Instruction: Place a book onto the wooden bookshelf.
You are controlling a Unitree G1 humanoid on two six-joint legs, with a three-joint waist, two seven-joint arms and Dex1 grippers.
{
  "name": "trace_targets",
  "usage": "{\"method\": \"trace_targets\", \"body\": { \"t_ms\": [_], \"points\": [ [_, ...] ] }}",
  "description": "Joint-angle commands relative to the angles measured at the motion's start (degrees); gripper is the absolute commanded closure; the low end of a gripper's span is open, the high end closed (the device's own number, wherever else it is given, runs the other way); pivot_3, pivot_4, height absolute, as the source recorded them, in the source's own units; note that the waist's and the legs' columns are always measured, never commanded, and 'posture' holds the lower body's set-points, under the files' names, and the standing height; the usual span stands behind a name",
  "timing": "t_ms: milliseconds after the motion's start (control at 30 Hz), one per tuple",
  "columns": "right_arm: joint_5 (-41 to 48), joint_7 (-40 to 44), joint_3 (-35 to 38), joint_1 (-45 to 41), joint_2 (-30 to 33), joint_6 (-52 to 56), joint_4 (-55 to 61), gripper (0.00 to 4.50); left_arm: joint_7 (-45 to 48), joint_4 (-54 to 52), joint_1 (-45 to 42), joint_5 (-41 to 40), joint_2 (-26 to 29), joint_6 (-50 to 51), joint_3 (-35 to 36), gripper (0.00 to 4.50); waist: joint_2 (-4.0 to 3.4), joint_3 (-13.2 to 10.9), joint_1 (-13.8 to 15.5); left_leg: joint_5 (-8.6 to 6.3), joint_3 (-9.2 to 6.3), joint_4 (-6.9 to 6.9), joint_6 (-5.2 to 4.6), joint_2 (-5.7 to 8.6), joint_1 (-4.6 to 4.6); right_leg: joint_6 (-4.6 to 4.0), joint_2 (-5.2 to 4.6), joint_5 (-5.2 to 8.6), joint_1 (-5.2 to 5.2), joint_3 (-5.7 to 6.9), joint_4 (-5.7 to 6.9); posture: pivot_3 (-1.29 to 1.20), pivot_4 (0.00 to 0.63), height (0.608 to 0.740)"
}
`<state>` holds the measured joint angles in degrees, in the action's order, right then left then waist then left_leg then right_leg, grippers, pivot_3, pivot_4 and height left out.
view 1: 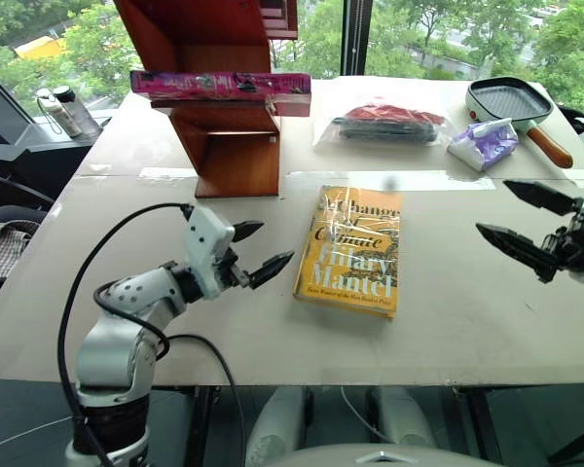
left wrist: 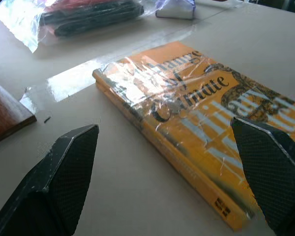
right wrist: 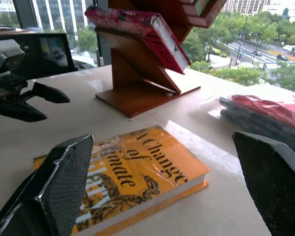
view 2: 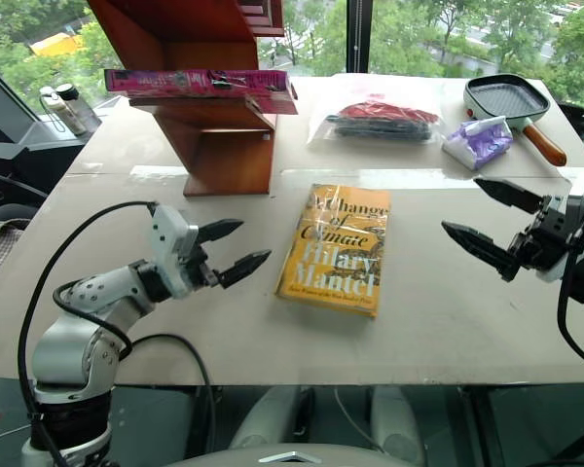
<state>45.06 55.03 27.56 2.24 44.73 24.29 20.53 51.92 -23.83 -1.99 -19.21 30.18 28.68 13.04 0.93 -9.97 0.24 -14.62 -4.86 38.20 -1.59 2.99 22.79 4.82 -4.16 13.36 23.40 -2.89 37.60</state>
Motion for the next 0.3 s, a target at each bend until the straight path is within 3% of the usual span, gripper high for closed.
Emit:
{"method": "trace_targets", "body": {
  "t_ms": [33,167,300],
  "points": [
    [-5.8,2.4,3.5,6.8,2.2,-3.1,-1.1,0.00,2.4,0.4,3.3,-0.8,3.0,-4.2,1.7,0.07,0.00,0.0,0.5,0.00,0.01,0.00,0.00,0.01,0.00,0.00,0.00,0.00,0.00,0.00,-0.02,0.00,0.150,0.740],
    [-9.7,4.1,6.3,15.4,2.8,-5.4,-1.5,0.00,4.2,0.9,9.7,-2.4,6.1,-6.0,3.7,0.07,-0.08,0.0,0.5,-0.02,0.02,-0.11,-0.01,-0.03,0.01,-0.01,-0.01,0.01,0.01,0.01,-0.10,0.00,0.150,0.740],
    [-9.8,3.6,7.2,18.4,1.8,-5.1,-0.5,0.00,3.9,1.5,13.0,-3.1,6.9,-6.2,4.1,0.07,-0.19,0.1,0.3,-0.03,0.11,-0.13,-0.01,-0.14,-0.04,-0.18,-0.01,0.11,0.00,-0.07,-0.17,0.00,0.150,0.740]
  ]
}}
